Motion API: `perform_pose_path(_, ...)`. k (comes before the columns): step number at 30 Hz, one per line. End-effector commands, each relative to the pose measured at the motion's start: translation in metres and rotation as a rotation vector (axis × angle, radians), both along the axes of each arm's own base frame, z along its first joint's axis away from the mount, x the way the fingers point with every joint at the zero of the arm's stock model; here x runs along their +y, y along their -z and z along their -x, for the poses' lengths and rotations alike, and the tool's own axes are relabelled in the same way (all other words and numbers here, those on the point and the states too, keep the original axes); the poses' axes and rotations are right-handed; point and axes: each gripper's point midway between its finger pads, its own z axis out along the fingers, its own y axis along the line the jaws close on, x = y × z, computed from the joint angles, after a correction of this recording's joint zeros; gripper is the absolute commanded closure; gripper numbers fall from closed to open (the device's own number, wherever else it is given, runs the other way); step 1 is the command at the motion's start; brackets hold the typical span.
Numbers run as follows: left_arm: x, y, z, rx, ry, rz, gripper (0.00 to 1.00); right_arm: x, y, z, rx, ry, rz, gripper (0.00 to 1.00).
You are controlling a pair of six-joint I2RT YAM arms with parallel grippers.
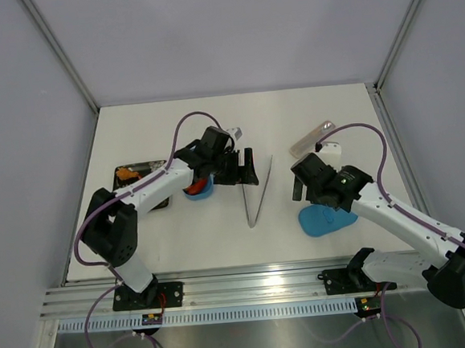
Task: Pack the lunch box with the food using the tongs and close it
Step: Place the clamp at the center of the board, then pick up the box lid from the center of the board.
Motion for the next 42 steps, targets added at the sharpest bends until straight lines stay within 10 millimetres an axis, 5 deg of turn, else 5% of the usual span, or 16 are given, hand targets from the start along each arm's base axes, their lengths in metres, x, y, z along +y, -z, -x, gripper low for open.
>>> perform_pose_path(1, -0.006, -0.037, -0.003, -0.075, 0.045, 0.038, 0.11, 0.0, -0.008, -0.011, -0.035, 0.028, -0.014, 0.0)
perform_pose_path(7, 0.013, -0.077, -0.01, -0.173, -0.012, -0.002, 0.1, 0.003, -0.011, -0.025, -0.02, 0.028, -0.063, 0.01)
perform_pose_path(13, 0.056, -0.117, -0.024, -0.238, -0.149, 0.018, 0.04, -0.011, -0.003, -0.034, 0.06, 0.116, -0.135, 0.0)
perform_pose_path(16, 0.086, -0.133, -0.028, -0.28, -0.22, 0.007, 0.03, -0.033, 0.018, -0.016, 0.18, 0.272, -0.151, 0.0)
perform_pose_path(19, 0.106, -0.141, -0.027, -0.303, -0.261, 0.001, 0.03, -0.034, 0.039, 0.002, 0.259, 0.308, -0.203, 0.01)
perform_pose_path(22, 0.118, -0.14, -0.024, -0.304, -0.287, -0.02, 0.03, -0.025, 0.054, 0.004, 0.284, 0.309, -0.288, 0.07)
perform_pose_path(23, 0.12, -0.139, -0.023, -0.303, -0.292, -0.022, 0.03, -0.021, 0.057, 0.005, 0.293, 0.303, -0.303, 0.19)
perform_pose_path(25, 0.121, -0.133, -0.019, -0.286, -0.292, -0.026, 0.04, -0.013, 0.064, 0.005, 0.31, 0.26, -0.335, 0.29)
perform_pose_path(28, 0.12, -0.128, -0.015, -0.265, -0.291, -0.019, 0.04, 0.009, 0.068, -0.001, 0.348, 0.121, -0.396, 0.32)
perform_pose_path(34, 0.117, -0.126, -0.014, -0.253, -0.289, -0.001, 0.04, 0.0, 0.081, -0.012, 0.379, 0.097, -0.292, 0.56)
perform_pose_path(42, 0.115, -0.121, -0.012, -0.23, -0.296, 0.01, 0.04, 0.025, 0.105, -0.024, 0.416, 0.065, -0.255, 0.42)
